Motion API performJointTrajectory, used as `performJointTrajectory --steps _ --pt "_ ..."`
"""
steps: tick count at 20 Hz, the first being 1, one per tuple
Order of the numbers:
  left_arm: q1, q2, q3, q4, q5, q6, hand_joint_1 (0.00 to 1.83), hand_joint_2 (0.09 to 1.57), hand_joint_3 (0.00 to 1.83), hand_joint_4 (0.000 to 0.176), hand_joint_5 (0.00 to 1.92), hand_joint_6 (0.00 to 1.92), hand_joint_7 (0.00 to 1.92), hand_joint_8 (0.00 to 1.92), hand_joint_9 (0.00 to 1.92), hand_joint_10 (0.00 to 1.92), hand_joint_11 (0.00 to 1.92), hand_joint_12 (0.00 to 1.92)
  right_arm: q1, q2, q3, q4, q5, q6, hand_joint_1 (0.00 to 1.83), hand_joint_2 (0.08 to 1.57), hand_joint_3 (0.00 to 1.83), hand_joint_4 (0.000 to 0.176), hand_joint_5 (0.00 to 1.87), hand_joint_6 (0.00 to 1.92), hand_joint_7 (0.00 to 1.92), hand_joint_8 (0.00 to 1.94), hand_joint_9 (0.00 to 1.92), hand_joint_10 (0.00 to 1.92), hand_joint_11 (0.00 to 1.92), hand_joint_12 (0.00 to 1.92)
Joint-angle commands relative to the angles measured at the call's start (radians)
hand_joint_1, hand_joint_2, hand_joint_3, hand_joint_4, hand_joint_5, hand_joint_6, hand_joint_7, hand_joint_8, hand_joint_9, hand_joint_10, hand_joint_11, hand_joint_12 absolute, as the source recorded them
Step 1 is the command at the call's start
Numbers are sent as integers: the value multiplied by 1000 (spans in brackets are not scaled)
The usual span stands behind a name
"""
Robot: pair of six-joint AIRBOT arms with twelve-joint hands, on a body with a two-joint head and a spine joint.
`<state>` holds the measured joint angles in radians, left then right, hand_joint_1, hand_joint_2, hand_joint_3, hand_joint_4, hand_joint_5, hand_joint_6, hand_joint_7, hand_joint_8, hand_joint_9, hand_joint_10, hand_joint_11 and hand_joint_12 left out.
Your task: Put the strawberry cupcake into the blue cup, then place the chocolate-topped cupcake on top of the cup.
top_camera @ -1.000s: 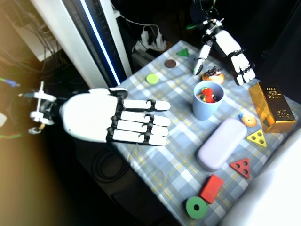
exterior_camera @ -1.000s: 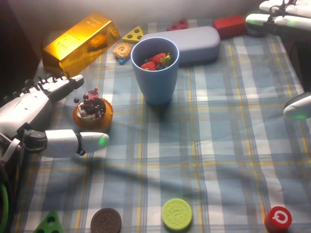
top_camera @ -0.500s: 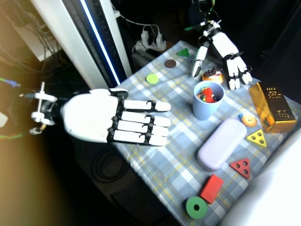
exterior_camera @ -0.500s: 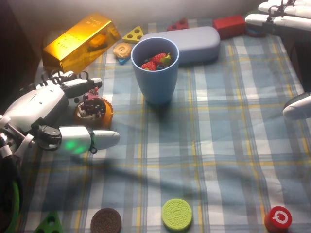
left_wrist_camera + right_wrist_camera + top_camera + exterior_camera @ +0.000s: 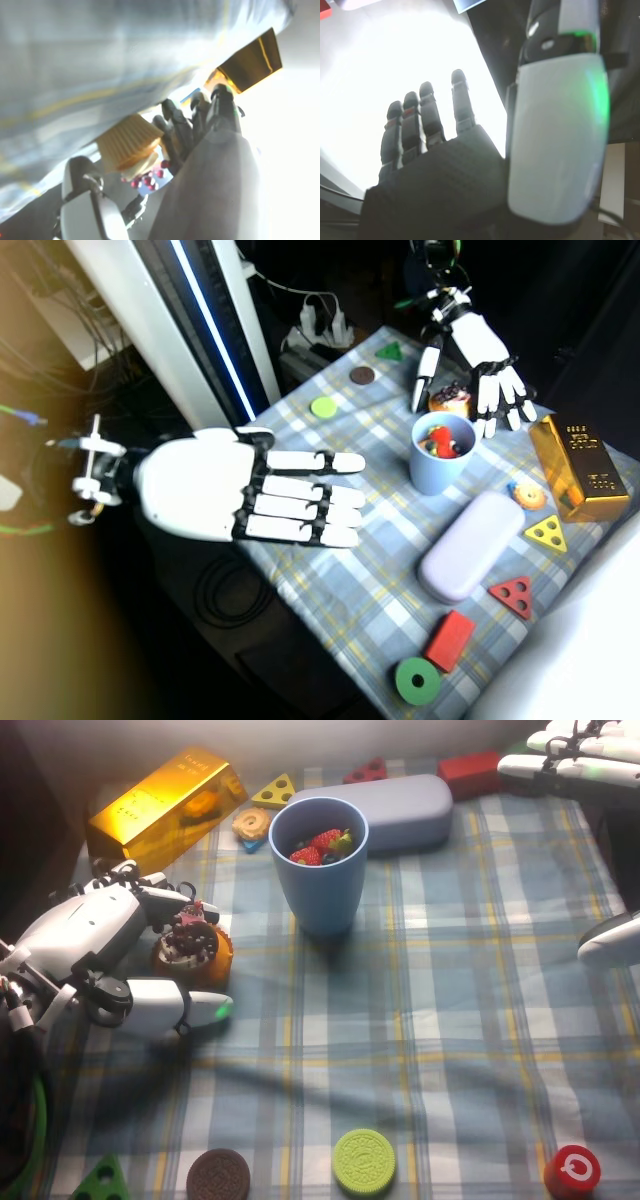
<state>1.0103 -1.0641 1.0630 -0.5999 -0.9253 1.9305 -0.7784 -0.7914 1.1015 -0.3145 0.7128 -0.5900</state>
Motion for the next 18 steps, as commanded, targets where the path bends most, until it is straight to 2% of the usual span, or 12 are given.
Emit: performJointTrajectory --steps 1,3,4,5,8,9,10,11,13,14,15,18 --pt "-11 -6 7 25 -80 -4 951 840 2 31 775 12 779 13 271 9 0 0 1 0 4 37 110 2 374 784 0 139 0 0 42 0 0 0 0 0" --pt "-11 -6 8 25 -82 -4 964 854 2 30 819 8 826 8 290 5 0 0 -1 0 4 37 110 2 367 772 0 143 0 0 27 0 0 0 0 0" --pt "-14 -6 7 26 -84 -4 988 859 3 14 843 13 849 12 286 1 0 0 -3 0 4 37 110 4 370 771 0 132 0 0 42 6 0 0 0 0" --pt "-19 -1 2 29 -89 -4 932 891 13 17 849 10 854 9 271 2 0 0 -6 1 4 37 110 5 367 770 0 144 0 0 39 3 0 0 0 0" --pt "-28 22 -19 42 -98 -4 933 898 9 23 859 10 851 5 272 2 0 0 -6 0 4 37 110 5 354 768 0 133 0 0 39 3 0 0 0 0" --pt "-34 34 -28 49 -99 -4 932 900 9 25 855 7 838 0 267 0 0 0 -6 0 4 37 110 6 373 768 0 146 0 0 21 0 0 0 0 0" --pt "-40 46 -36 60 -98 -4 950 895 5 30 852 5 831 0 266 0 0 0 -7 0 4 37 110 7 379 770 0 136 0 0 28 4 0 0 0 0" --pt "-44 54 -40 67 -96 -4 931 895 4 19 855 5 836 2 267 1 0 0 -8 0 4 37 110 7 386 773 0 126 0 0 34 6 0 0 0 0" --pt "-54 74 -53 78 -98 -4 911 904 4 55 834 1 854 8 260 2 0 0 -9 -2 4 37 109 7 369 777 1 135 0 0 38 6 0 0 0 0" --pt "-56 82 -61 86 -104 -4 918 907 5 60 823 0 849 5 261 2 0 0 -9 -3 4 37 109 7 374 778 1 137 0 0 44 7 0 0 0 0" --pt "-61 92 -71 95 -111 -4 942 904 2 32 828 2 854 6 276 7 0 0 -9 -2 4 37 109 7 381 775 0 136 0 0 49 8 0 0 0 0" --pt "-81 114 -91 119 -111 -4 959 919 7 33 792 0 863 5 259 1 0 0 -11 1 4 38 109 12 383 788 4 146 0 0 44 3 0 0 0 0"
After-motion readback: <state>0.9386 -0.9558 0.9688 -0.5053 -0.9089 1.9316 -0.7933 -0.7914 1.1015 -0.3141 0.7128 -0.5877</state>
